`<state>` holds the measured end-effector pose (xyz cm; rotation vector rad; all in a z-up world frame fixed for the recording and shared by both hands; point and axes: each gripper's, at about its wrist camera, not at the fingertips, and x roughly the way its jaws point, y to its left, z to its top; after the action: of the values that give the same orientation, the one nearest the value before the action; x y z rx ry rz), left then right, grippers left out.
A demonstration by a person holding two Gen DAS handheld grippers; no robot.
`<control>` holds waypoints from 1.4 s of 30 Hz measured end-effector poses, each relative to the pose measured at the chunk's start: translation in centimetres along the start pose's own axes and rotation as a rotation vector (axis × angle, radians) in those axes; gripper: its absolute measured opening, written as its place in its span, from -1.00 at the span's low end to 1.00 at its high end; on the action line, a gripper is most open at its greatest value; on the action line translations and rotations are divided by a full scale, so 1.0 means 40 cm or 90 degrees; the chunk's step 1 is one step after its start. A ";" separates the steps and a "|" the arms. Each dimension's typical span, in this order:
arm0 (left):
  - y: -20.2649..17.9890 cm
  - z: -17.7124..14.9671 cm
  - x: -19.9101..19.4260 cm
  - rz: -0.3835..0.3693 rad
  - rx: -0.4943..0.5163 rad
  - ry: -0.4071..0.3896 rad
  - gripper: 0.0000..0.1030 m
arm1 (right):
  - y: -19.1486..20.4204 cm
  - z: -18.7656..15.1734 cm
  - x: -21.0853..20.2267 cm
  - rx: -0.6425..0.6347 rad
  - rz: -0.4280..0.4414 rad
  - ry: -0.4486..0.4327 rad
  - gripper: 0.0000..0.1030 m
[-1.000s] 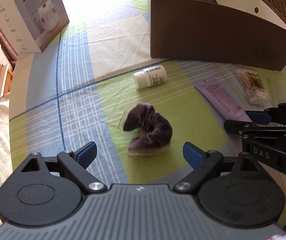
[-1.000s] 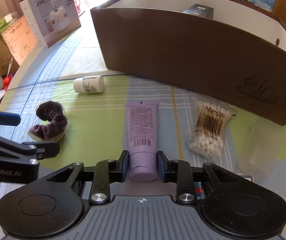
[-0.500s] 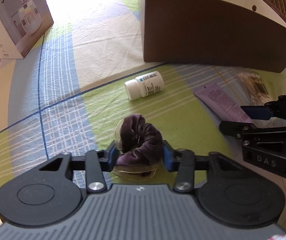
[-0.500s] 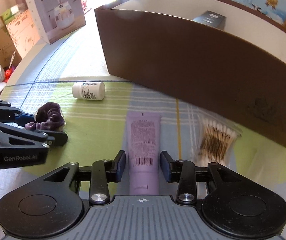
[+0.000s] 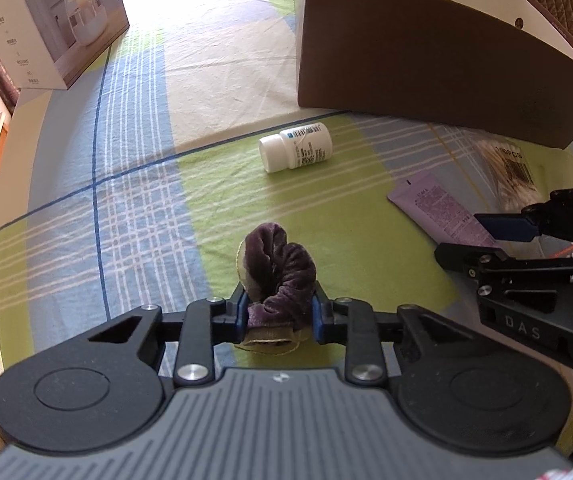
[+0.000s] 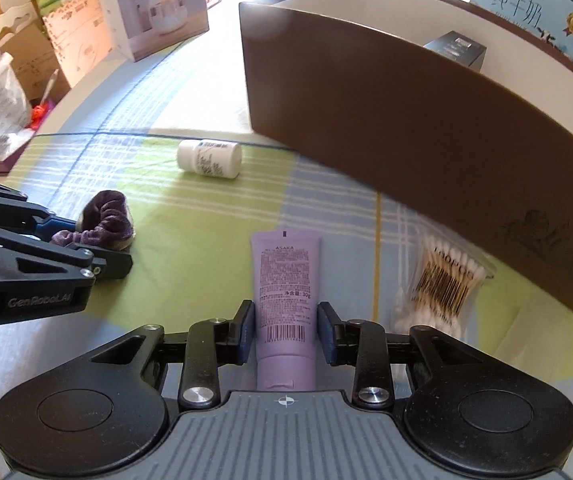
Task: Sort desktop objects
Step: 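Carry the dark scrunchie and lavender tube with both grippers into the brown box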
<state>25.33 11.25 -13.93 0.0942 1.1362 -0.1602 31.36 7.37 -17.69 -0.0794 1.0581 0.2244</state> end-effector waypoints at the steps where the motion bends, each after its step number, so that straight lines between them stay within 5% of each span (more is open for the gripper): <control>1: -0.002 -0.004 -0.005 0.001 -0.006 0.001 -0.53 | -0.002 -0.003 -0.010 0.001 0.006 -0.003 -0.41; 10: -0.056 -0.005 -0.085 0.003 -0.029 -0.031 -0.54 | -0.050 -0.007 -0.129 0.023 0.032 -0.055 -0.41; 26: -0.244 0.132 -0.215 -0.043 0.024 -0.147 -0.54 | -0.207 -0.021 -0.320 0.092 0.014 -0.154 -0.41; 42: -0.388 0.371 -0.194 -0.113 0.096 -0.201 -0.54 | -0.431 0.111 -0.375 0.207 -0.031 -0.233 -0.41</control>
<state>32.68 -5.71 -0.57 0.0975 0.8157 -0.4056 31.90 -10.85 -3.20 0.2216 0.7158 0.0185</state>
